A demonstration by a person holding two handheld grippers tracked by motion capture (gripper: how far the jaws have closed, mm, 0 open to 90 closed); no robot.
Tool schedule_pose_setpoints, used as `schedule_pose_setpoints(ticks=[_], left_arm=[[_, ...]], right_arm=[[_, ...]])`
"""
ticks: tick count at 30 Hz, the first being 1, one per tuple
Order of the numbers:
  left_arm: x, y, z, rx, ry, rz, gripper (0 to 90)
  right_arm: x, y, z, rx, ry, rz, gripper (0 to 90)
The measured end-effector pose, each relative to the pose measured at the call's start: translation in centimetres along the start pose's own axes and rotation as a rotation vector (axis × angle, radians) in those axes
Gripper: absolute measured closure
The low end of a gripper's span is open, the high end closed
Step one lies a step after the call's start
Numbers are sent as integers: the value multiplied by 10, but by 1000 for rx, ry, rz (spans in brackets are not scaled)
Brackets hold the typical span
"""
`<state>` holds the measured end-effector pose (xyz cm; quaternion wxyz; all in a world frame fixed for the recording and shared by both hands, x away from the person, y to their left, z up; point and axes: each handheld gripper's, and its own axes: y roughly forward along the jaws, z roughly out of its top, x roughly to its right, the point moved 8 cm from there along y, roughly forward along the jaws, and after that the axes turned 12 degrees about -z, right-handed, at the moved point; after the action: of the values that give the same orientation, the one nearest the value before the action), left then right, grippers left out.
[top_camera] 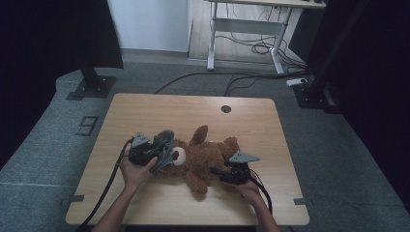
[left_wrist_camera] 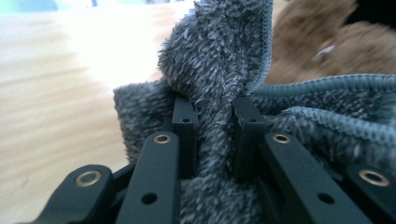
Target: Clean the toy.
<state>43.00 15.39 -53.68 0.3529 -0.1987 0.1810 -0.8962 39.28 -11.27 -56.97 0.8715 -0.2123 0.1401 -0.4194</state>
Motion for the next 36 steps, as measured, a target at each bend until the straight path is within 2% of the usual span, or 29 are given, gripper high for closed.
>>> schedule_pose_setpoints(ticks=[2,6,9,10,14,15,18,20,22,26,28,31,36], left_arm=[[-7,-2,-8,-7,-32,1,747],[-17,-1,-23,-39,-66,10,750],[-18,0,-32,-77,-23,55,753],[-19,1,-35,-93,-21,62,754],[-21,6,-53,-154,-45,43,756],[-20,8,-58,-160,-41,36,757],[-18,5,-58,-162,-35,34,756],[-20,0,-53,-148,-52,24,756],[-21,-8,-43,-113,-59,26,755],[-10,-25,-13,-37,-19,19,754],[-1,-30,1,-1,8,7,753],[23,-31,24,35,58,-39,753],[66,-8,51,26,151,-106,751]], right_arm=[[0,0,0,0,2,1,469],[0,0,0,1,5,-1,469],[0,0,0,0,7,0,469],[0,0,0,1,9,0,469],[1,0,0,2,14,0,469],[1,0,0,2,15,1,469],[1,0,-1,2,16,4,469],[2,0,-1,3,18,6,469],[2,0,-1,4,22,6,469],[3,0,-1,3,23,10,469],[3,-1,-1,4,22,10,468],[2,0,-1,5,20,10,468],[2,0,-1,5,19,10,468]])
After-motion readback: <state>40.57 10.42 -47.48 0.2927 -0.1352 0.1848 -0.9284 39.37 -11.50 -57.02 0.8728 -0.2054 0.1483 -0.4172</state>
